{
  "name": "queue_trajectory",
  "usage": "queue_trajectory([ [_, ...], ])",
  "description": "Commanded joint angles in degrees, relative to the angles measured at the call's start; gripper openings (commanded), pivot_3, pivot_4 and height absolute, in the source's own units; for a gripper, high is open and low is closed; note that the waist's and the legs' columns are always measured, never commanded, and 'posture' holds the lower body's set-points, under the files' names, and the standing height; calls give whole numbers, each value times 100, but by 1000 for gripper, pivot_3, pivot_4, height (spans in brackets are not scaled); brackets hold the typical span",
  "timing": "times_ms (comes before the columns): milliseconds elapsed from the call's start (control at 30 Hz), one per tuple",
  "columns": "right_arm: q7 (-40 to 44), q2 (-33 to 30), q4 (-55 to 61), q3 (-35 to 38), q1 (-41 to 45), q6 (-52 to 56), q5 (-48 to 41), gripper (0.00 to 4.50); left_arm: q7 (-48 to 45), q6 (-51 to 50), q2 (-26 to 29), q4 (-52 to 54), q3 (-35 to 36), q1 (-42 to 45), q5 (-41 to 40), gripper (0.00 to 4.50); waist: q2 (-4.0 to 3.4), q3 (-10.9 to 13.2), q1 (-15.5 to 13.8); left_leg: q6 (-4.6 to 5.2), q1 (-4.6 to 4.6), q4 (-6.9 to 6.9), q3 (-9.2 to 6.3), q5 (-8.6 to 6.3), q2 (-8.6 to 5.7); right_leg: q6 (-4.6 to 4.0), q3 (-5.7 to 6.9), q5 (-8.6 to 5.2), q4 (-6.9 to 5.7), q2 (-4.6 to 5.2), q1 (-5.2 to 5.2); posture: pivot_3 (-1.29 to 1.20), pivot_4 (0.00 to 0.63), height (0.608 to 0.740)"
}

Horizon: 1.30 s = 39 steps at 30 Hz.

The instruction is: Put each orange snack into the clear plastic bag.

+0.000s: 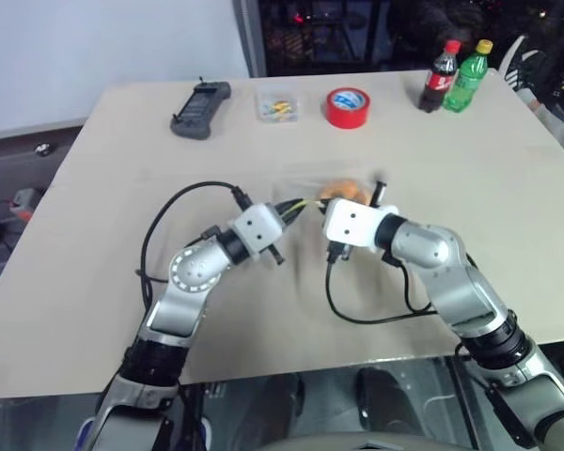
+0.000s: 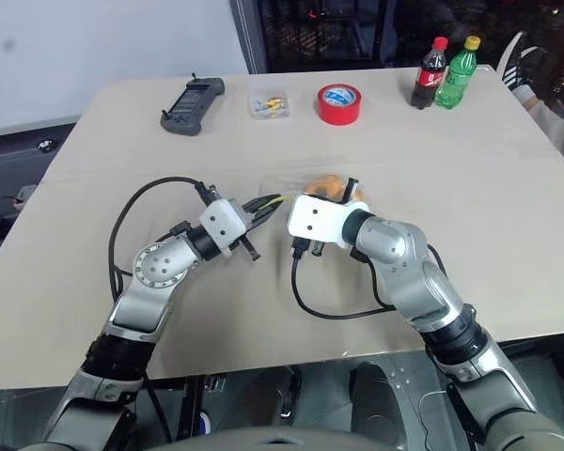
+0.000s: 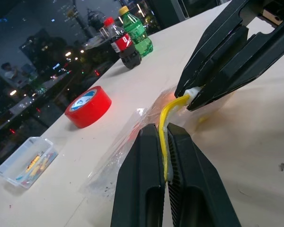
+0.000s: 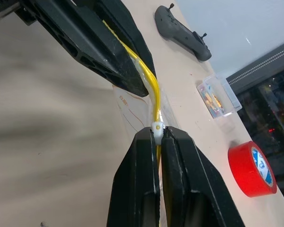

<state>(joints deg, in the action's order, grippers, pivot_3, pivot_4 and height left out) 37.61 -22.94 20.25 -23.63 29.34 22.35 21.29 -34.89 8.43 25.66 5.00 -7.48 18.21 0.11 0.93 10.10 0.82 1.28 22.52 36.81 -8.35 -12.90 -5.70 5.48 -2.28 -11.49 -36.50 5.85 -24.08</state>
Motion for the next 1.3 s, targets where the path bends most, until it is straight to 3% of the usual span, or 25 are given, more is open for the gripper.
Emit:
queue_trajectory([
  [33, -127, -503, 149, 610, -337, 277, 213, 152, 70, 75, -12, -9, 415, 170, -362, 0, 0, 0, -18, 0, 2, 0, -2, 0, -2, 0, 3, 0, 2, 2, 0, 0, 150, 740],
  [367, -459, -1599, -51, 1764, -824, 394, 257, 152, 46, -40, 31, -401, 608, 476, -764, 0, 0, 0, 5, 0, 8, -4, 2, 0, 2, 1, 5, 0, 17, 2, 0, 0, 150, 740],
  [533, -728, -1646, -839, 1848, -148, 45, 97, 152, 9, -108, -149, -1130, 451, 1169, -767, 0, 1, 1, -6, 1, 9, 0, 4, 1, 0, 3, 7, 1, 19, 2, 3, 0, 150, 740],
  [733, -854, -2017, -2252, 1931, 1266, -881, -120, 152, -253, 523, -299, -3108, 396, 3070, -615, 0, 5, 9, -17, -4, 30, 19, 10, 5, -6, 2, 30, 3, 21, 3, 2, 0, 150, 740],
  [833, -758, -2261, -2296, 2103, 1405, -1107, -319, 152, -513, 867, -212, -3607, 473, 3471, -712, 0, 5, 7, -10, -22, 38, 8, 9, 16, -8, 2, 35, 3, 48, 6, 3, 0, 150, 740],
  [867, -687, -2365, -2147, 2199, 1278, -1118, -388, 425, -695, 922, -171, -3550, 475, 3409, -803, 0, 4, 7, -1, -20, 38, -2, 9, 14, -9, 2, 35, 3, 58, 9, 3, 0, 150, 740],
  [1000, -227, -2581, -999, 2617, 165, -878, -822, 2079, -1212, 967, -34, -2665, 306, 2535, -962, 1471, 2, 1, 23, -1, 51, -51, 12, 2, -9, 2, 16, 1, 71, 20, -32, 0, 150, 740],
  [1133, 83, -2486, 279, 2890, -1471, -406, -1138, 4080, -1365, 390, 55, -1209, 86, 1196, -1120, 3393, -1, 0, 84, 2, 151, -33, 27, 0, -8, 1, 9, 2, 54, 27, -148, 0, 150, 740],
  [1167, 147, -2376, 612, 2987, -1943, -215, -1287, 4411, -1417, 218, 134, -792, 50, 799, -1176, 3704, -1, 0, 79, 2, 163, -31, 29, 0, -11, 1, 7, 2, 59, 29, -160, 0, 150, 740],
  [1200, 185, -2302, 828, 3053, -2234, -85, -1394, 4500, -1450, 94, 190, -515, 34, 551, -1206, 4402, -2, 1, 62, 2, 165, -21, 30, 0, -12, 1, 6, 4, 53, 29, -161, 0, 150, 740],
  [1300, 360, -2143, 1353, 3435, -2838, 317, -1911, 4500, -1602, -733, 438, 340, 281, -30, -1822, 4402, -11, 6, 32, 6, 127, 3, 45, -3, -9, -2, -10, 12, 22, 24, -131, 0, 150, 740],
])
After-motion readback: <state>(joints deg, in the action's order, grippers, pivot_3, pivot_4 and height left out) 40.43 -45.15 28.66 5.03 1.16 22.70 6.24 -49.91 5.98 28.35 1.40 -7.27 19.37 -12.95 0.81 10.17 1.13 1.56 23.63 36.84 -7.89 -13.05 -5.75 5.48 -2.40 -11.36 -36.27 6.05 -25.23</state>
